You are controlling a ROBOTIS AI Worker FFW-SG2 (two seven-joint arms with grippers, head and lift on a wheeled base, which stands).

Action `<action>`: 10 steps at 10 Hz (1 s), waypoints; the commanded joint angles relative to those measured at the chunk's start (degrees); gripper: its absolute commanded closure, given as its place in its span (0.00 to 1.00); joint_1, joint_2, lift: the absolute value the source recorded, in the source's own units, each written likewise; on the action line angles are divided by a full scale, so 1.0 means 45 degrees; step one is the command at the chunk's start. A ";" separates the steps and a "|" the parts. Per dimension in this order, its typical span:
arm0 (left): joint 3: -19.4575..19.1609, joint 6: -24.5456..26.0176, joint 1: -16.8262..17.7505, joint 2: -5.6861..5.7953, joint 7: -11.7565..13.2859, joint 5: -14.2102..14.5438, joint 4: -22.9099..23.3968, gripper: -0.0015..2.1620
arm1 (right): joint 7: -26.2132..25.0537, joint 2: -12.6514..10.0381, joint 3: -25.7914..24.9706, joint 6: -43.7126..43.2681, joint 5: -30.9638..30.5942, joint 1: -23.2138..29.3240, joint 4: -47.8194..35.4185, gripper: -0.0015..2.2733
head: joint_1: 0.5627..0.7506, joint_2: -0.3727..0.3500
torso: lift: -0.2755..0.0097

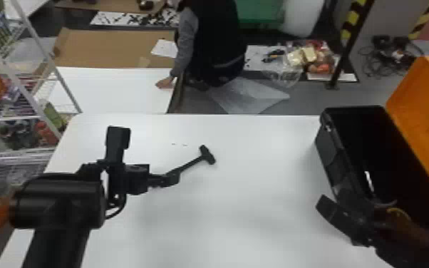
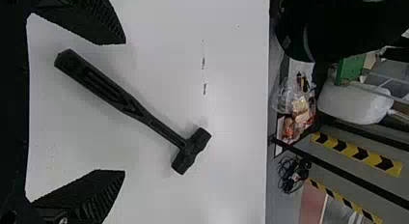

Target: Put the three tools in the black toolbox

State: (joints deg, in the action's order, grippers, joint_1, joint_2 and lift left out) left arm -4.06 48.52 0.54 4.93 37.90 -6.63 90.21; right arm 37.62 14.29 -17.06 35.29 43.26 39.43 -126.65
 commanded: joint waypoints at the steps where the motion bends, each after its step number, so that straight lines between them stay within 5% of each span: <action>1: 0.0005 -0.0243 0.0115 -0.0041 -0.0044 0.0028 -0.0457 0.02 | 0.0000 0.0144 -0.0153 0.0000 0.0133 0.0026 0.0000 0.03 | 0.70 0.54 | 0.77; 10: 0.0278 -0.0946 0.0037 -0.0197 -0.0337 0.0497 -0.1453 0.02 | 0.0156 0.0241 -0.0388 -0.0117 0.0368 0.0104 0.0000 0.03 | 0.70 0.49 | 0.77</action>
State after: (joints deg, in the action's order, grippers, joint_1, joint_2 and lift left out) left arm -2.97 44.43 1.02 4.15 36.32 -4.71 83.68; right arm 38.32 15.43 -18.84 34.88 44.99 39.91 -126.59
